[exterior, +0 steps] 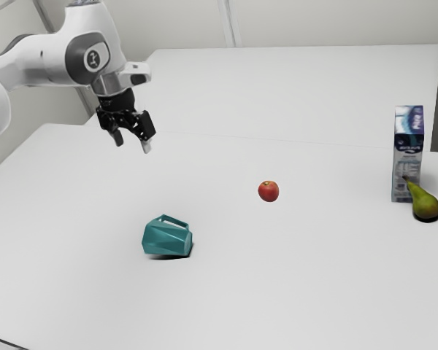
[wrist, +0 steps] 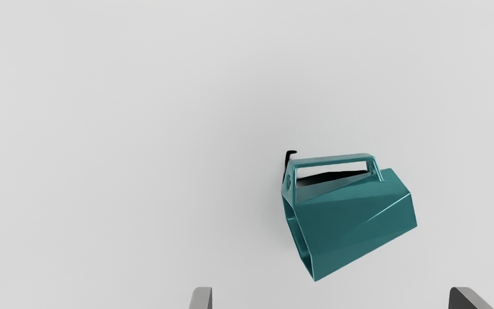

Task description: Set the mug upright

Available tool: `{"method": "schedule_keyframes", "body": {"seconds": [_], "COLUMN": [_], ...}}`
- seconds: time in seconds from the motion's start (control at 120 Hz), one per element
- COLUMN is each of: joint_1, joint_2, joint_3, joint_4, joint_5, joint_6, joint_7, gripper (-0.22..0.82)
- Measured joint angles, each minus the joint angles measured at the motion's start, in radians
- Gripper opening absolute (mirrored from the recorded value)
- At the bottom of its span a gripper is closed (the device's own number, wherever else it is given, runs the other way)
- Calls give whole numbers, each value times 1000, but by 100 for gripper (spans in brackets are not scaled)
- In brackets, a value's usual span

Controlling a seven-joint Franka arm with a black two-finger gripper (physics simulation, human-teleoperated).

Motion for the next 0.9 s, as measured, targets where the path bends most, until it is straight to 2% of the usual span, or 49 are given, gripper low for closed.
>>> {"method": "schedule_keyframes", "body": {"seconds": [0.108,0.217,0.392,0.517,0.692,0.9], "joint_1": [11,-21,5,42,6,7], "joint_2": [-14,-20,-40,-8,6,4], "joint_3": [11,76,166,203,215,215], "joint_4": [-42,-89,-180,-205,-318,-375], "joint_5": [-31,-110,-312,-436,-560,-632], "joint_6": [61,91,50,35,49,76], "joint_7": [18,34,69,114,177,241], "gripper": [60,60,60,60,60,60]}}
